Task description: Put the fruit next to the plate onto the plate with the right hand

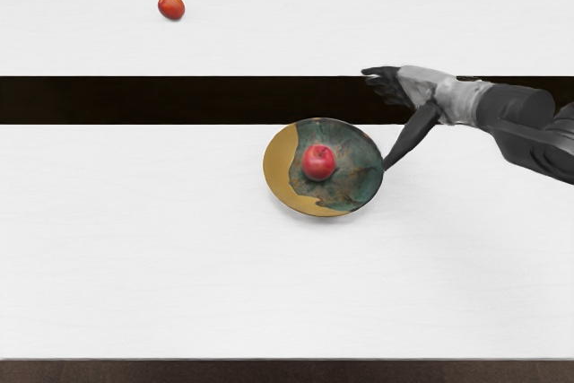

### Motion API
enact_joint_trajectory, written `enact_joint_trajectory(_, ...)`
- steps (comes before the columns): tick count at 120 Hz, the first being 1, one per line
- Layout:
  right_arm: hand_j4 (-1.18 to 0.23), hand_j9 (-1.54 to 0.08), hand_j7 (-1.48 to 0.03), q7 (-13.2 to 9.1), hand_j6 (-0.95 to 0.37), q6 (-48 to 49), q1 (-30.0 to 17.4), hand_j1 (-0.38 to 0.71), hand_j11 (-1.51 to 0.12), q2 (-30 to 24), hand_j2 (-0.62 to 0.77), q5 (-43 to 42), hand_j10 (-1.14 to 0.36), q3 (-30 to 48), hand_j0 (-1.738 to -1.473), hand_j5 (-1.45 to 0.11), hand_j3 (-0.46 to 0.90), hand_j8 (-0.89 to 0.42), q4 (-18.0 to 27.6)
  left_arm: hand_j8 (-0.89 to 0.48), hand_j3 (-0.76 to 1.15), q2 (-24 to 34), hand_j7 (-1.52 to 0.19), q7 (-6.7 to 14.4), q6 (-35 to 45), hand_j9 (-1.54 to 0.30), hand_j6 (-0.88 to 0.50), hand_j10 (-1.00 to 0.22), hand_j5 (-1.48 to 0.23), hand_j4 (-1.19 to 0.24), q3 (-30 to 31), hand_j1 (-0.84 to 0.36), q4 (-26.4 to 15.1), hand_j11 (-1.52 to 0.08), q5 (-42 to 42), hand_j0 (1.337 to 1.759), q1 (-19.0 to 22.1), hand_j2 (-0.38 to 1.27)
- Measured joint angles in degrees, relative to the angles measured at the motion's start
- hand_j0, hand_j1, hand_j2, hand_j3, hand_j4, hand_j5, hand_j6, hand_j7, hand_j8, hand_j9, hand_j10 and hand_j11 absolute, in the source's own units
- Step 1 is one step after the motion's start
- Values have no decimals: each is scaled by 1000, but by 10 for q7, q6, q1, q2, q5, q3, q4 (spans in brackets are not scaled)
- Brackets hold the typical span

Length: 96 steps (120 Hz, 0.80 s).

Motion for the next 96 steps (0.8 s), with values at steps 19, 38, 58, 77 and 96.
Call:
enact_joint_trajectory(19, -42, -56, -55, 29, -37, 176, -85, -306, -56, -34, 2, 177, -39, 137, -1658, -57, 0, -34, -44, 0, 0, 0, 0, 0, 0, 0, 0, 0, 0, 0, -1, 349, -1, 0, 0, 1658, 0, 0)
enact_joint_trajectory(38, -31, -41, -41, 35, -29, 215, -165, -315, -41, -44, -1, 281, -30, 243, -1658, -42, 0, -27, -133, 0, 0, 0, 0, 0, 0, 0, 0, 0, 0, 0, 0, 349, -1, 0, 0, 1658, 0, 0)
enact_joint_trajectory(58, -25, -34, -34, 37, -24, 224, -231, -320, -34, -56, -2, 354, -25, 337, -1658, -34, 0, -23, -221, 0, 0, 0, 0, 0, 0, 0, 0, 0, 0, 0, 1, 349, 0, 0, 0, 1658, 2, 0)
enact_joint_trajectory(77, -23, -31, -31, 37, -21, 226, -245, -322, -31, -57, -2, 372, -22, 354, -1658, -31, 0, -21, -243, 0, 0, 0, 0, 1, 0, 0, 0, 0, 0, 0, 0, 349, 0, 0, 0, 1658, 14, 0)
enact_joint_trajectory(96, -21, -30, -30, 37, -20, 226, -247, -322, -30, -54, -3, 376, -21, 356, -1658, -30, 0, -21, -247, 0, 0, 0, 0, 1, 0, 0, 0, 0, 0, 0, 0, 349, 0, 0, 0, 1658, 14, 0)
